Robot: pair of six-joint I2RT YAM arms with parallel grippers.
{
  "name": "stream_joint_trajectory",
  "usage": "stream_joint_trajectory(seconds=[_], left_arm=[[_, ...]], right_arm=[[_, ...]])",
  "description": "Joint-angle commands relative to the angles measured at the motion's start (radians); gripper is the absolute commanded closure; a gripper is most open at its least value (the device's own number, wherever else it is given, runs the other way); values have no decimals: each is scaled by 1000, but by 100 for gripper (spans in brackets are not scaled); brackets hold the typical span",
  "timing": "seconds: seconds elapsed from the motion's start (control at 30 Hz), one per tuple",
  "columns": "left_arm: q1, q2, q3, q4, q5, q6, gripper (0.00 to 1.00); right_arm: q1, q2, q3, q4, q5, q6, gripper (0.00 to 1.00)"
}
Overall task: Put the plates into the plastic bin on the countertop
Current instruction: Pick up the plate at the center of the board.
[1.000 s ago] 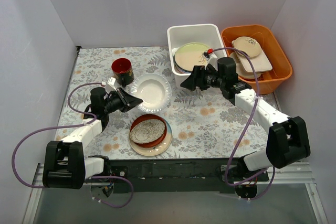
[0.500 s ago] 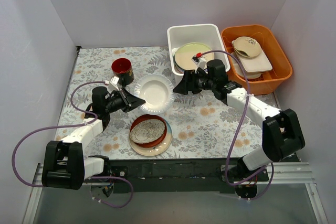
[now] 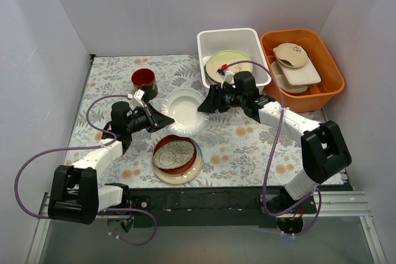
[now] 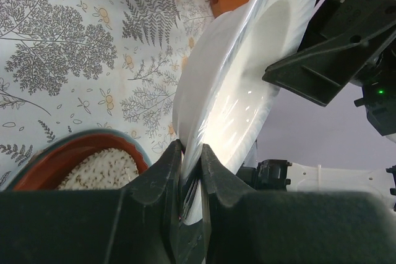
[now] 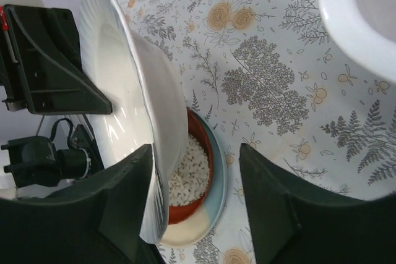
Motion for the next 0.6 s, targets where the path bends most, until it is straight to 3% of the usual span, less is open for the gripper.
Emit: stream_joint_trajectory(seconds=[0.0,0.03,0.13,0.47,0.57], left_arm=[[-10,-46,54,61,37,0,100],[-10,-44,55,61,35,0,100],[-11,-44,52,61,35,0,100],[-11,-46,51,57,29,4,100],[-13,-48,49,55,26,6,80]], right_arm=[[10,25,60,34,-9,10,44],[10,28,68,29,-9,9,60],[10,33,66,32,-13,13,98],[10,13,59,31,-1,13,99],[10,10,59,31,-1,13,99]])
